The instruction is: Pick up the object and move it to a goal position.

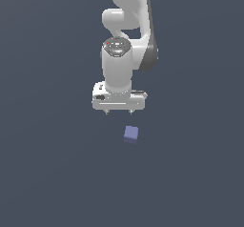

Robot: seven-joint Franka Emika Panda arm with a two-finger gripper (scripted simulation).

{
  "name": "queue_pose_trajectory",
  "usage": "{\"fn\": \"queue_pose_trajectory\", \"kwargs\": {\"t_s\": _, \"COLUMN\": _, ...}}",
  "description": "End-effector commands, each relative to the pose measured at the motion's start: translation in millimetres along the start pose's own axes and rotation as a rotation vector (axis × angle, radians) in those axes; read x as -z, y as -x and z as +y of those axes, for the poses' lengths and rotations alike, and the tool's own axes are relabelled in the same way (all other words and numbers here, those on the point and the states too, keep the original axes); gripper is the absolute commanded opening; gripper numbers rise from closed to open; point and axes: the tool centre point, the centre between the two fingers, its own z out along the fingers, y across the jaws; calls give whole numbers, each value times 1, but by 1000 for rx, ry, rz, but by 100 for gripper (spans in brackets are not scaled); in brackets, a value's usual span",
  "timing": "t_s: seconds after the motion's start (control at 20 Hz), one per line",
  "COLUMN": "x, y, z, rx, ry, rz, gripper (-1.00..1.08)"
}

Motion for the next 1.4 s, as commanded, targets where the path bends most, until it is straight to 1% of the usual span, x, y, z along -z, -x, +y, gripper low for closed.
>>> {"fn": "queue_pose_trajectory", "kwargs": {"t_s": 0.0, "x": 0, "y": 0, "z": 0, "rx": 0, "ry": 0, "rz": 0, "gripper": 100}}
{"fn": "queue_pose_trajectory", "kwargs": {"t_s": 0.15, "x": -2, "y": 1, "z": -5, "rx": 14, "ry": -2, "rz": -4, "gripper": 100}}
{"fn": "queue_pose_trajectory", "kwargs": {"t_s": 0.4, "x": -7, "y": 6, "z": -24, "rx": 72, "ry": -8, "rz": -22, "gripper": 100}}
{"fn": "queue_pose_trajectory", "kwargs": {"t_s": 0.6, "x": -7, "y": 7, "z": -25, "rx": 82, "ry": -9, "rz": -25, "gripper": 100}}
{"fn": "queue_pose_trajectory", "kwargs": {"t_s": 1.0, "x": -18, "y": -1, "z": -30, "rx": 38, "ry": -9, "rz": -21, "gripper": 100}}
{"fn": "queue_pose_trajectory", "kwargs": {"t_s": 1.35, "x": -45, "y": -18, "z": -42, "rx": -59, "ry": -7, "rz": -13, "gripper": 100}}
